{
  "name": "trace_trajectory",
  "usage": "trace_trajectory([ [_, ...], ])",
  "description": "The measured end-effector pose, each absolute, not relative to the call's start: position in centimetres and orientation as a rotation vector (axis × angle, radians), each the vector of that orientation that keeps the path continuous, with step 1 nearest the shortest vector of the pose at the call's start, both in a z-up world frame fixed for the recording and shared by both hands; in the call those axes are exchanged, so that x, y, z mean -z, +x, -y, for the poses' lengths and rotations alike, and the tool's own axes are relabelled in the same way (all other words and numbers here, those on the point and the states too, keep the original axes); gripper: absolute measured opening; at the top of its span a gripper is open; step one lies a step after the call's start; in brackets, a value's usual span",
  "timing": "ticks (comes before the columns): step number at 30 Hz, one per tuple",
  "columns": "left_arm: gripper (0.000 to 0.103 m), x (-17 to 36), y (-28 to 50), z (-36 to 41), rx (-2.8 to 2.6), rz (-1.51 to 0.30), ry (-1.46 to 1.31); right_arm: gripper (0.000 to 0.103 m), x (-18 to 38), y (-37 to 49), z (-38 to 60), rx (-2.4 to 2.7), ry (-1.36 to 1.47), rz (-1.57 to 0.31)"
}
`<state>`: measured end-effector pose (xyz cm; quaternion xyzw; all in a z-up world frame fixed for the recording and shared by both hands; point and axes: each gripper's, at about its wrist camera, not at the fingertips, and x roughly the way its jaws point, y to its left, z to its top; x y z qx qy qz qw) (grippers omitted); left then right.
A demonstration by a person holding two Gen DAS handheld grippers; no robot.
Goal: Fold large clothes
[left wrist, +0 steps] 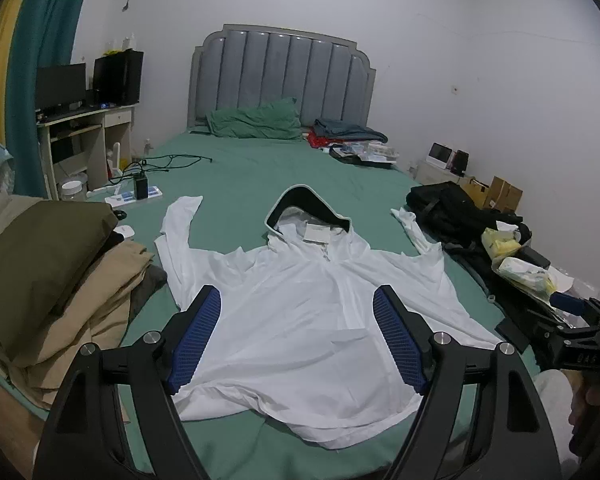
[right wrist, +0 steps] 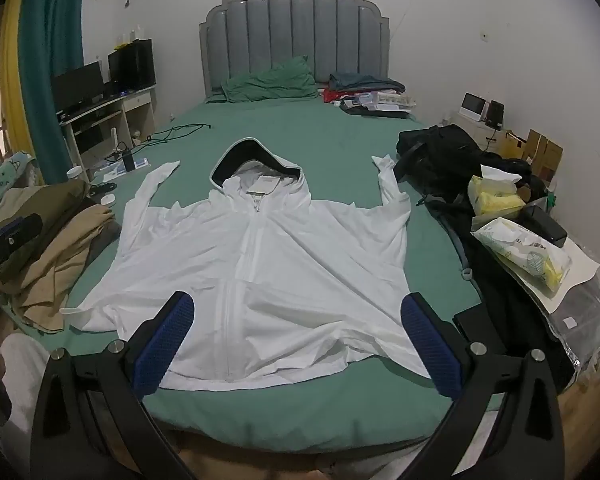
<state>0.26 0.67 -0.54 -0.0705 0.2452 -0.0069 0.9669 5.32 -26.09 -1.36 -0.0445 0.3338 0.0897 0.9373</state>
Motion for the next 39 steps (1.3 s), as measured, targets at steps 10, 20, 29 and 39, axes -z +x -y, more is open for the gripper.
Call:
trace_trajectory([
  [10, 0.081, 0.37, 0.27, -0.47, 0.006, -0.497, -0.139, 0.102, 1.29, 5.31, 25.98, -0.183, -0.091, -0.680],
  [20, 0.081, 0.41, 0.15, -0.51, 0.006, -0.497, -0.140, 0.102, 0.72, 5.66, 26.12, -0.185, -0.093, -0.673],
  [29, 0.081, 0.44, 0.20, -0.55, 0.006, -0.498, -0.139, 0.102, 0.72, 5.60, 26.05, -0.185, -0.093, -0.673],
  [39, 0.081, 0.33, 0.19, -0.62, 0.005, -0.499, -0.143, 0.102, 0.70, 5.61, 26.04, -0.184, -0.093, -0.672],
])
